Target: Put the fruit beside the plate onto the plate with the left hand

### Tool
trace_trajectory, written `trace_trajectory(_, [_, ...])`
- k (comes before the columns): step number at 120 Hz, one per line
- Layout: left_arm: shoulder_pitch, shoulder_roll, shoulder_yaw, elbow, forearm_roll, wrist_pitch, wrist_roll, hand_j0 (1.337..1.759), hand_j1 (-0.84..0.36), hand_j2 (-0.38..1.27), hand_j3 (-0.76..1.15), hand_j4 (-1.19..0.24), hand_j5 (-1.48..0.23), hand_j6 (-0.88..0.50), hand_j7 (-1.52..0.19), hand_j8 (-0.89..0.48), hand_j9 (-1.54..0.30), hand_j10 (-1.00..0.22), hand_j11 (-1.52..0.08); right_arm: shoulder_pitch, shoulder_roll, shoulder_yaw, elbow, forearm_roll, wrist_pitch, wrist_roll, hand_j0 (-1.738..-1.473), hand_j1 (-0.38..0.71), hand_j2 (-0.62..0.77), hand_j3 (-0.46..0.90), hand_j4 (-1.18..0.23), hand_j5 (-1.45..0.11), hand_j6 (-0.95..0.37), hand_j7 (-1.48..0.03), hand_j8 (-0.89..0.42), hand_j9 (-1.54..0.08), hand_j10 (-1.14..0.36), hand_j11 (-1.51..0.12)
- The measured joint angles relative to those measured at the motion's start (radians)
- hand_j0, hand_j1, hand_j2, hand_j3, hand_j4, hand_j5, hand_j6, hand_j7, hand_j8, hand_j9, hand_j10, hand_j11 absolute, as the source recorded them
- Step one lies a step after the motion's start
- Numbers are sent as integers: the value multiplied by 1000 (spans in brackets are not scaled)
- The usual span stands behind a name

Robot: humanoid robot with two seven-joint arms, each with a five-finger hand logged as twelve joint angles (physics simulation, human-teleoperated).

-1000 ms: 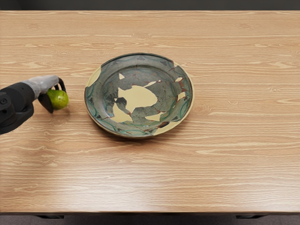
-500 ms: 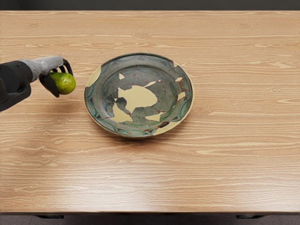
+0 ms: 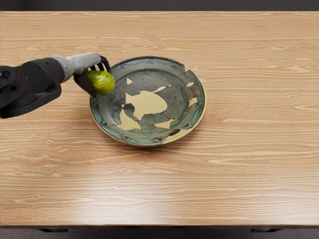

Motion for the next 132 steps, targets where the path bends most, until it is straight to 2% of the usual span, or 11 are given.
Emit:
trace_trajectory(3, [-1,-6,-2,0,0,0,0,1655,-262,221,0,-373,-870,-360,-864,-498,-846,-633,-847,0,0,0,0,0,0,0,-1658,-349,0,0,0,0,0,0,0,0,0,0])
trace_trajectory(15, [0,-34,-9,3,1,0,0,1655,-276,257,0,-379,-866,-368,-856,-501,-844,-633,-843,-1,0,0,0,0,0,0,-1658,-349,0,0,0,0,0,0,0,0,0,0])
trace_trajectory(30, [2,-126,-12,20,2,0,0,1655,-287,263,0,-369,-867,-369,-856,-492,-840,-631,-838,-1,0,0,0,0,0,0,-1658,-349,0,0,0,0,0,0,0,0,0,0])
trace_trajectory(56, [4,-237,-6,112,11,2,0,1656,-272,270,0,-404,-853,-383,-843,-516,-832,-626,-832,0,0,0,0,0,0,0,-1658,-349,0,0,0,0,0,0,0,0,0,0])
trace_trajectory(76, [11,-257,7,190,15,3,0,1656,-259,251,0,-409,-853,-395,-833,-527,-829,-624,-829,0,0,0,0,0,0,0,-1658,-349,0,0,0,0,0,0,0,0,0,0])
trace_trajectory(115, [11,-292,25,253,16,4,0,1655,-243,228,0,-425,-840,-412,-820,-540,-821,-617,-821,0,0,0,0,0,0,0,-1658,-349,0,0,0,0,0,0,0,0,0,0])
trace_trajectory(121, [11,-300,26,254,14,4,0,1656,-236,209,0,-435,-799,-426,-784,-547,-785,-593,-784,0,0,0,0,0,0,0,-1658,-349,0,0,0,0,0,0,0,0,0,0])
trace_trajectory(132, [11,-309,17,255,8,7,0,1657,-97,147,0,-339,-589,-333,-579,-410,-580,-440,-580,0,0,0,0,0,0,0,-1658,-349,0,0,0,0,0,0,0,0,0,0])
